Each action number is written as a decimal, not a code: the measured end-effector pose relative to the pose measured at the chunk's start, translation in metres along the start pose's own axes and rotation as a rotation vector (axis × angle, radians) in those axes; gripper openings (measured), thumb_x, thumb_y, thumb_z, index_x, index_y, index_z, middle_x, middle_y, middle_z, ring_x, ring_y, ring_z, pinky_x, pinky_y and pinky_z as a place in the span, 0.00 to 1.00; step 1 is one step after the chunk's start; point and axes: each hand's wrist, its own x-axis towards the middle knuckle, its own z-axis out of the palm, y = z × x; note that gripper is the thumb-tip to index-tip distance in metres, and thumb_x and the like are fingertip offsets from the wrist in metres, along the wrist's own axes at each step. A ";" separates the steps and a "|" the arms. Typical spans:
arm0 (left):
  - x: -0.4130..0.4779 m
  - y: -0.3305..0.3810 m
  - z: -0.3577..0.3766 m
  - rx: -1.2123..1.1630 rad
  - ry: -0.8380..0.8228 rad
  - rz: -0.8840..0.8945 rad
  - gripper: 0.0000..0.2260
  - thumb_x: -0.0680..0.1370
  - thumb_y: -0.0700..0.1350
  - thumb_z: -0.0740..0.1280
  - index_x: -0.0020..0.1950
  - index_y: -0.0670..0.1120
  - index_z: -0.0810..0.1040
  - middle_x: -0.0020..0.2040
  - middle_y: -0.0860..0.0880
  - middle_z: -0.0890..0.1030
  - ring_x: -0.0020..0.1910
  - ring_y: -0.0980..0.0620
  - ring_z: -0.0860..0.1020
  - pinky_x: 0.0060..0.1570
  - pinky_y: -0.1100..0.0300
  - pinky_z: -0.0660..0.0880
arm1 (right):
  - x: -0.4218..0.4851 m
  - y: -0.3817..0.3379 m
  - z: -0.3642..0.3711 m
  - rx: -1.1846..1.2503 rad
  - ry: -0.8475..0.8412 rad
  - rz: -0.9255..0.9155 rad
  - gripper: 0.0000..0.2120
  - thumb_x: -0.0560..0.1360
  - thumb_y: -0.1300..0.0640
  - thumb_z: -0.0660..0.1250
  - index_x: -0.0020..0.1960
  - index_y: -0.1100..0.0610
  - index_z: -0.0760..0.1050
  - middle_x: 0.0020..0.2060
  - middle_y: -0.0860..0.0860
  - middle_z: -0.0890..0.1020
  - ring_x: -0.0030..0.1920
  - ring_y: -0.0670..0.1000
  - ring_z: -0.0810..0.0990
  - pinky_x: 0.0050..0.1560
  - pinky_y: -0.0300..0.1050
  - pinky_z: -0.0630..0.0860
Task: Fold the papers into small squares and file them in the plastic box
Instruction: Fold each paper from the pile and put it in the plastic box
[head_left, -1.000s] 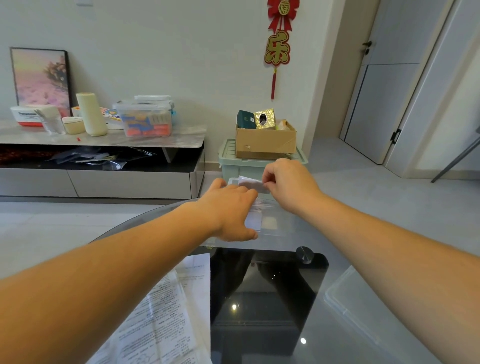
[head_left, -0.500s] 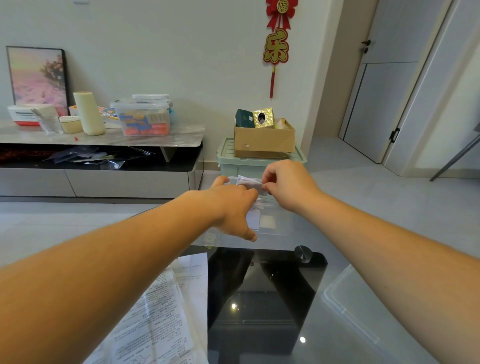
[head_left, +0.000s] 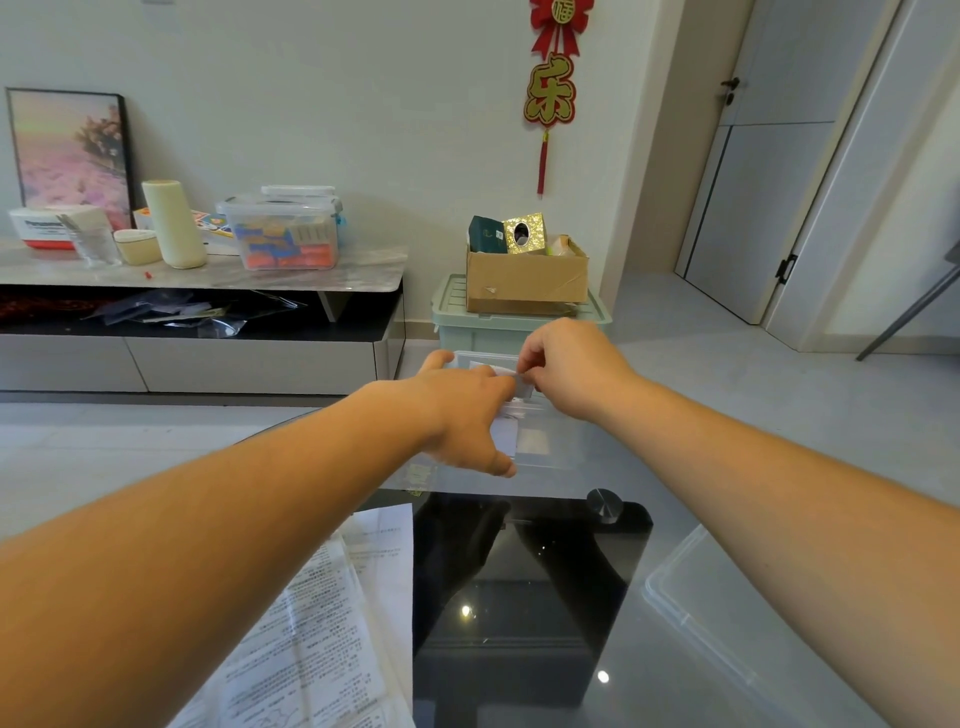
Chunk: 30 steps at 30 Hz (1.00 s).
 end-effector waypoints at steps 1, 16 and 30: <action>0.000 0.000 0.001 0.000 0.010 -0.001 0.35 0.75 0.68 0.66 0.76 0.52 0.62 0.71 0.49 0.71 0.71 0.47 0.68 0.77 0.41 0.44 | 0.000 -0.001 -0.002 -0.021 -0.043 -0.009 0.10 0.77 0.64 0.68 0.50 0.52 0.84 0.47 0.50 0.85 0.49 0.52 0.82 0.54 0.50 0.80; -0.002 -0.001 0.010 0.049 0.138 0.018 0.33 0.76 0.69 0.62 0.75 0.51 0.68 0.73 0.49 0.67 0.74 0.47 0.64 0.77 0.44 0.52 | 0.001 -0.001 -0.001 -0.062 -0.044 -0.100 0.12 0.79 0.64 0.66 0.59 0.55 0.82 0.51 0.51 0.85 0.52 0.51 0.82 0.58 0.50 0.79; -0.001 -0.001 0.009 0.029 0.106 0.028 0.34 0.77 0.67 0.63 0.77 0.51 0.62 0.70 0.50 0.74 0.72 0.47 0.68 0.78 0.40 0.49 | -0.012 0.009 0.000 0.061 -0.169 -0.184 0.15 0.81 0.59 0.55 0.54 0.53 0.80 0.47 0.49 0.80 0.49 0.50 0.76 0.46 0.46 0.72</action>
